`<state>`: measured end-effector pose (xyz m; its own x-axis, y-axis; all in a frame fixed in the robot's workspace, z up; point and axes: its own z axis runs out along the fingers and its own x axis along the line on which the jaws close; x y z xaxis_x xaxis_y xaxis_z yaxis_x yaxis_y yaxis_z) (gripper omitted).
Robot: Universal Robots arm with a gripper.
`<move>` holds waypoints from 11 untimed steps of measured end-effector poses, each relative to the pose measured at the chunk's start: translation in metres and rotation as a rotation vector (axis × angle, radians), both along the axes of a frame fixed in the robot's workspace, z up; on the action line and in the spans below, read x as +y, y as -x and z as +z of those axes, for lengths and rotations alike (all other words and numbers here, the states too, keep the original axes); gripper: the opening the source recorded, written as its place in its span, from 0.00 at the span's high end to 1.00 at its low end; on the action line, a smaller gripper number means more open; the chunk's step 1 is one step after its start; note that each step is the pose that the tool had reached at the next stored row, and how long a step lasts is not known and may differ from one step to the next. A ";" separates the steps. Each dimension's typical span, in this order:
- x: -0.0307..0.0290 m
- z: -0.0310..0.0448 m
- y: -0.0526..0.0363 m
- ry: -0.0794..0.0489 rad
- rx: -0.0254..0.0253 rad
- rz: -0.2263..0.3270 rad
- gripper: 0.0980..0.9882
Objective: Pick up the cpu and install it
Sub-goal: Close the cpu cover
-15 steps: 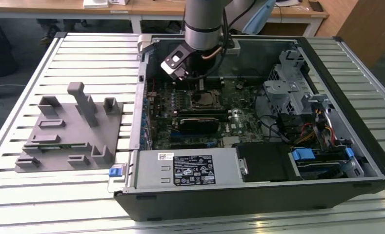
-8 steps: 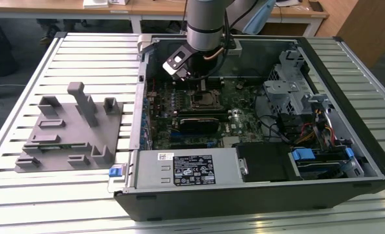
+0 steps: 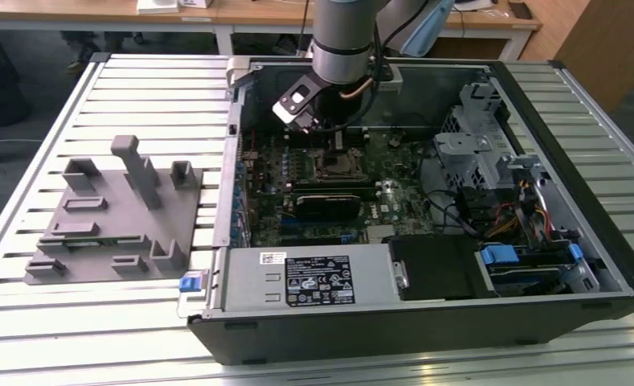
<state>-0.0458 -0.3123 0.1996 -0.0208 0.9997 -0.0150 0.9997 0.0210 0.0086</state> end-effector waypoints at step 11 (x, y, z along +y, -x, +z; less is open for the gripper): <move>0.0000 0.0104 -0.0028 0.000 0.0005 0.000 0.99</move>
